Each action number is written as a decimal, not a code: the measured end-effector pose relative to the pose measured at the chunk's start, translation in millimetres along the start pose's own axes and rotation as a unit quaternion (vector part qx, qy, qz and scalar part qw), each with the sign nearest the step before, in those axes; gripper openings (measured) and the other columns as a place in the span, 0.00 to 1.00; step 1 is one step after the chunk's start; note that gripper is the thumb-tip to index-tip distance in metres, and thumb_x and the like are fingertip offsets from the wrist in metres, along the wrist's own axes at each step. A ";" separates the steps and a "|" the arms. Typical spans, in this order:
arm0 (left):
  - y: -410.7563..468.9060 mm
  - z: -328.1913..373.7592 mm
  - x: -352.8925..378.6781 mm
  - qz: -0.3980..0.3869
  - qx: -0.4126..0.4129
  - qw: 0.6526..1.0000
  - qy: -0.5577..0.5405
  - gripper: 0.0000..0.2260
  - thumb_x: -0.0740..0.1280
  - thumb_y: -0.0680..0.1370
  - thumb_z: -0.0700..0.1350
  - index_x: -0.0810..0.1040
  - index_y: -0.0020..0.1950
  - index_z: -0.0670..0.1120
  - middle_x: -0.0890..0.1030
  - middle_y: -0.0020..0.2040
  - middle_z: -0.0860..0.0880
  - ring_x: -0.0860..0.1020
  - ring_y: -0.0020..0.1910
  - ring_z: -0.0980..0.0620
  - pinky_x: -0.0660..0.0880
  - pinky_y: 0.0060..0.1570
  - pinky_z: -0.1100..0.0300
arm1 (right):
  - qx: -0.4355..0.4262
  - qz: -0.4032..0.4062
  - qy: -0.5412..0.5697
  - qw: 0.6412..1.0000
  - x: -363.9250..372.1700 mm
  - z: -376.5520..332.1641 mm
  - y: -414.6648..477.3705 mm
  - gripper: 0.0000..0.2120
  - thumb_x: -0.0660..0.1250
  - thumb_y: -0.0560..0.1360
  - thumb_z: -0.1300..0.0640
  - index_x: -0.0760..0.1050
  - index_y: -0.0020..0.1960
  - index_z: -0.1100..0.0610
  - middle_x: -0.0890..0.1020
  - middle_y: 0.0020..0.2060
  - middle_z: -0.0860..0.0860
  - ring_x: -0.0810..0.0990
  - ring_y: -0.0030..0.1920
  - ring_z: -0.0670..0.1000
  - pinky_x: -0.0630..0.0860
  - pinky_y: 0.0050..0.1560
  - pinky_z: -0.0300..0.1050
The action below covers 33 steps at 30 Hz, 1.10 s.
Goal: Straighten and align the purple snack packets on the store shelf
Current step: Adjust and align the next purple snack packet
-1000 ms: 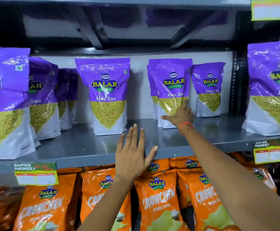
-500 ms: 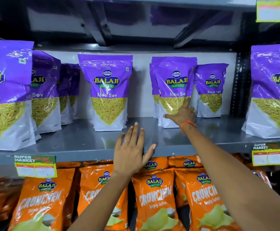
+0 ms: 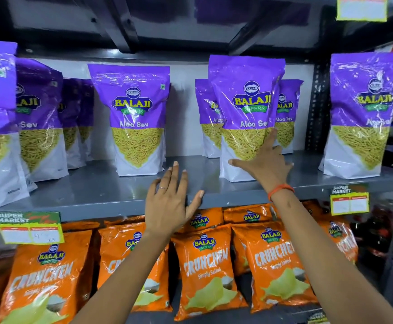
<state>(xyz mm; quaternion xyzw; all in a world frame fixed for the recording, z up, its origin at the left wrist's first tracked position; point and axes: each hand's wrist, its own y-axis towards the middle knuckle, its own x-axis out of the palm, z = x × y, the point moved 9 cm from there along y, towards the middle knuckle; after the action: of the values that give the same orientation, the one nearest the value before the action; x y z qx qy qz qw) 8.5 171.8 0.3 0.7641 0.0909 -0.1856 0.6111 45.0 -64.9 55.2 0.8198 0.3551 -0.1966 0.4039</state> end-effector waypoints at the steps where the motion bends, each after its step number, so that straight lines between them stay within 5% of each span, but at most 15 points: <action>1: 0.0 -0.2 -0.3 -0.001 0.000 1.000 -0.002 0.31 0.48 0.81 0.62 0.78 0.64 0.40 0.76 0.66 0.39 0.77 0.62 0.42 0.71 0.55 0.49 | 0.003 -0.001 0.002 1.000 -5.8 1.8 -5.1 0.65 0.74 0.59 0.32 0.35 0.77 0.54 0.63 0.72 0.65 0.66 0.70 0.66 0.56 0.70 0.74; 33: -0.5 -2.2 0.2 -0.022 -0.017 1.000 -0.015 0.31 0.50 0.80 0.63 0.73 0.70 0.41 0.76 0.66 0.39 0.77 0.63 0.42 0.71 0.57 0.49 | -0.026 0.077 0.037 0.996 -58.5 8.6 -57.1 0.62 0.73 0.59 0.31 0.40 0.78 0.54 0.62 0.72 0.61 0.64 0.72 0.65 0.57 0.70 0.73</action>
<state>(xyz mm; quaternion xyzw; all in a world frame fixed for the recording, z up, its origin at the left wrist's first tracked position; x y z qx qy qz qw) 8.8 174.0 0.2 0.7486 0.1019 -0.2085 0.6210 -36.8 -72.4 55.9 0.8409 0.3103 -0.1247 0.4256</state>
